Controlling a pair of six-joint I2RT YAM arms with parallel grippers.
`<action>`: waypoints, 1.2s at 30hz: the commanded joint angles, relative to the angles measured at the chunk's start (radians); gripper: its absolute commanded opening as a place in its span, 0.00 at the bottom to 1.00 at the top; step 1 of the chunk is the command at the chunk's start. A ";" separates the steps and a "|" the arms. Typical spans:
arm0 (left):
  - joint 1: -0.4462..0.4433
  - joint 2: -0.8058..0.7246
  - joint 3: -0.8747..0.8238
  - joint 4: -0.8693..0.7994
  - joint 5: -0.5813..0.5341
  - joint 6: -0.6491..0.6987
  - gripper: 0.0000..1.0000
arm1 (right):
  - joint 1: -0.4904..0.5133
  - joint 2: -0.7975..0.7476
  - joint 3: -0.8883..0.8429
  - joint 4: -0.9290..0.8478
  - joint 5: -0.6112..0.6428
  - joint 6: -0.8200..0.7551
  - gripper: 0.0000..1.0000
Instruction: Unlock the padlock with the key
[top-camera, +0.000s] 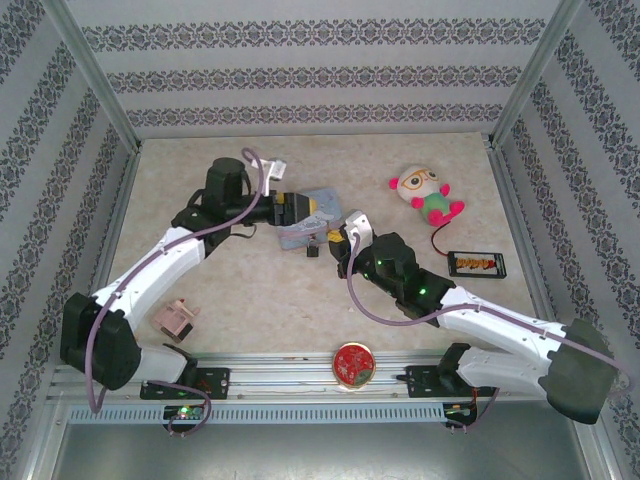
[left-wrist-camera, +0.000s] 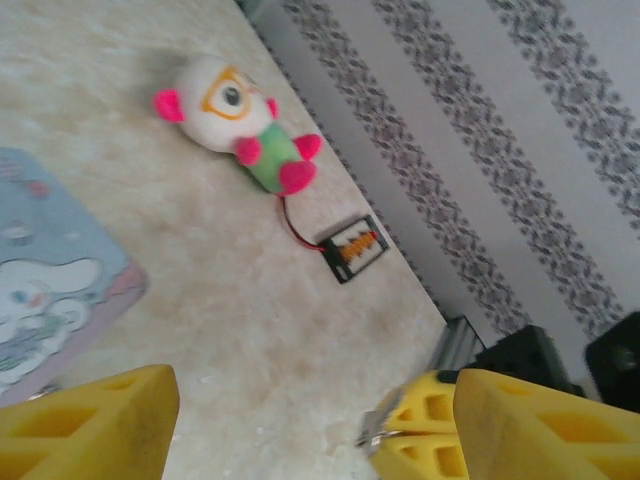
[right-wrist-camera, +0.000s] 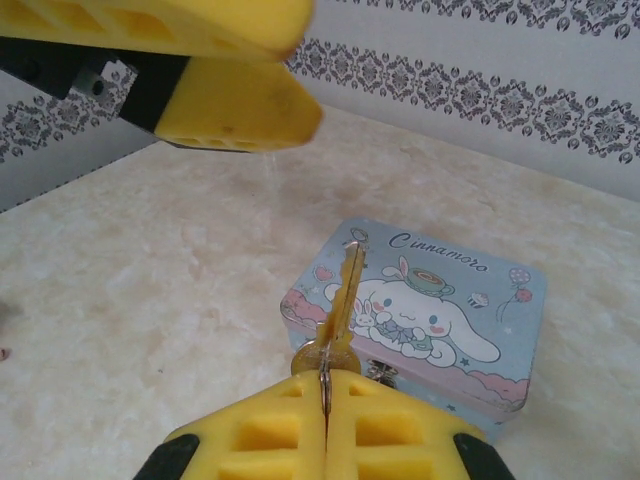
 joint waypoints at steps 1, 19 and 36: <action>-0.048 0.039 0.088 -0.169 0.067 0.129 0.67 | -0.004 -0.017 -0.012 0.029 -0.001 -0.011 0.00; -0.094 0.123 0.115 -0.163 0.119 0.146 0.41 | -0.001 -0.007 -0.010 0.030 -0.016 -0.002 0.00; -0.095 0.170 0.084 -0.026 0.151 0.048 0.11 | 0.003 0.033 0.005 0.028 -0.034 0.006 0.00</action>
